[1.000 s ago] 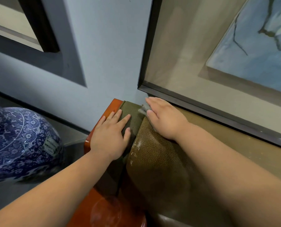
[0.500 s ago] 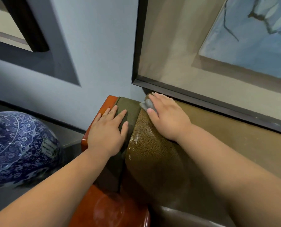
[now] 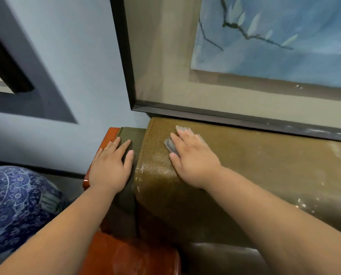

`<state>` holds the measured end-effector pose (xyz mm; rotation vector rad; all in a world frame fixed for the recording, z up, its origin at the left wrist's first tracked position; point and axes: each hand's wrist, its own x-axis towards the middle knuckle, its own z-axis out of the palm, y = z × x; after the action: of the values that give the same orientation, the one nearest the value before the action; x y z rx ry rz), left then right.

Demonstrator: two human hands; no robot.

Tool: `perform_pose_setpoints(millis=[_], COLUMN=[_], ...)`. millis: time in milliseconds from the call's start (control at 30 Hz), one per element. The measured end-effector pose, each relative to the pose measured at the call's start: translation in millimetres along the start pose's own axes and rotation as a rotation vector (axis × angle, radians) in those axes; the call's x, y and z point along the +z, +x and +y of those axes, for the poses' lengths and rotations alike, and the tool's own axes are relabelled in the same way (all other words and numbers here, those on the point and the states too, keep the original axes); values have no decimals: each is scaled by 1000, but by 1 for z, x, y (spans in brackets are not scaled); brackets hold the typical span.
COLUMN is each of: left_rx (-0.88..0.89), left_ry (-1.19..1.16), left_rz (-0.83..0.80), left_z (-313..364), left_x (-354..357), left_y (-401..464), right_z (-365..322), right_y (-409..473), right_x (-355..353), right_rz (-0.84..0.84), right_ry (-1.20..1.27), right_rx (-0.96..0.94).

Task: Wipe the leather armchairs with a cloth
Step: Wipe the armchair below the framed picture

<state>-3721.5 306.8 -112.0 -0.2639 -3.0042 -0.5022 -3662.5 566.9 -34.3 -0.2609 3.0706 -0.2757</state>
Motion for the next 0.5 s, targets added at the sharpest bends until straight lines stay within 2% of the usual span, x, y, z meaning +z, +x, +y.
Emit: perform_pose_setpoints(millis=[67, 167, 267, 333, 400, 500], left_rx=[-69, -231, 13, 150, 191, 184], left_ry=[-84, -389, -306, -174, 24, 127], left_rz=[-67, -151, -102, -143, -138, -43], left_z=[12, 52, 118, 172, 209, 216], left_x=[-12, -42, -44, -29, -6, 10], left_y=[2, 16, 27, 27, 19, 18], right_z=[18, 86, 141, 140, 114, 89], right_y=[-7, -34, -56, -49, -42, -52], right_x=[-14, -32, -45, -47, -40, -18], right_rz=[-36, -43, -17, -6, -3, 34], right_ry=[45, 48, 39, -2, 14, 81], right_rx=[-36, 132, 369, 427, 350, 67])
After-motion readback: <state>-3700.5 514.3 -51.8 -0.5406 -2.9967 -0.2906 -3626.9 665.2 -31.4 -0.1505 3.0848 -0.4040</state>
